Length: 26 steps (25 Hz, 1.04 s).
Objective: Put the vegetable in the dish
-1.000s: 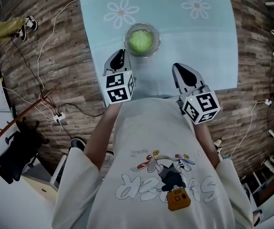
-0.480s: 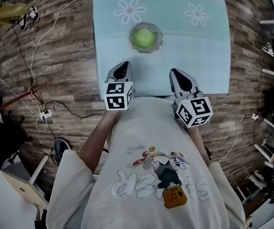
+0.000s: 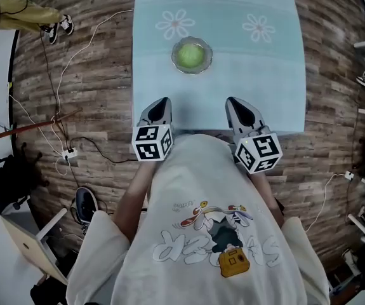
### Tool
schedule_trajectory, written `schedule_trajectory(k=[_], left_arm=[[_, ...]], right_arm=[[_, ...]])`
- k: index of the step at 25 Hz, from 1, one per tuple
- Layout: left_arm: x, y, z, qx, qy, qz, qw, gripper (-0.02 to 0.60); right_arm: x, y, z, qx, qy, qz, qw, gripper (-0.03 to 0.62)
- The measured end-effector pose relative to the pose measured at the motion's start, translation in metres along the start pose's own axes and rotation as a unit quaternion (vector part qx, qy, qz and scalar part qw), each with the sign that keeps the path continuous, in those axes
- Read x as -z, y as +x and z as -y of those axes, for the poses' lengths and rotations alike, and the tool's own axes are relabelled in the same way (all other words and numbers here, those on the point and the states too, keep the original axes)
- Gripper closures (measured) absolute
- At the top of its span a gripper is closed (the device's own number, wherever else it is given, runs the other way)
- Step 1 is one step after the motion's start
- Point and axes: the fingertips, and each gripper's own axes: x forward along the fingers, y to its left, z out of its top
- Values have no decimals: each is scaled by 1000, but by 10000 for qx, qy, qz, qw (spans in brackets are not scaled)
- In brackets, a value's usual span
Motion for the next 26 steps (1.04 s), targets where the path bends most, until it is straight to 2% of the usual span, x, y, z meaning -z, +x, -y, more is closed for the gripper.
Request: schedule_trajectory(k=[4,7,13,21,26], left_arm=[[2,-21,55,172,276,90,9994,575],[9,-34,102,354,408,119,9985,575],[39,-60,161,348,328,213,9986,575],[70,-84,188,240,550,172,9981,575],[72,-84,200,189,549,313,9978,575]], right_arm=[[9,-45,14,135,-152,34,9998,574],[22,-77,23,110,-7,49,9999,572],[52,-121,24,-97,62,-65,9999,572],[70,-146,5,-463,-84,-84,9989,572],[67,-157,5,-583,-512,-58,9970,572]])
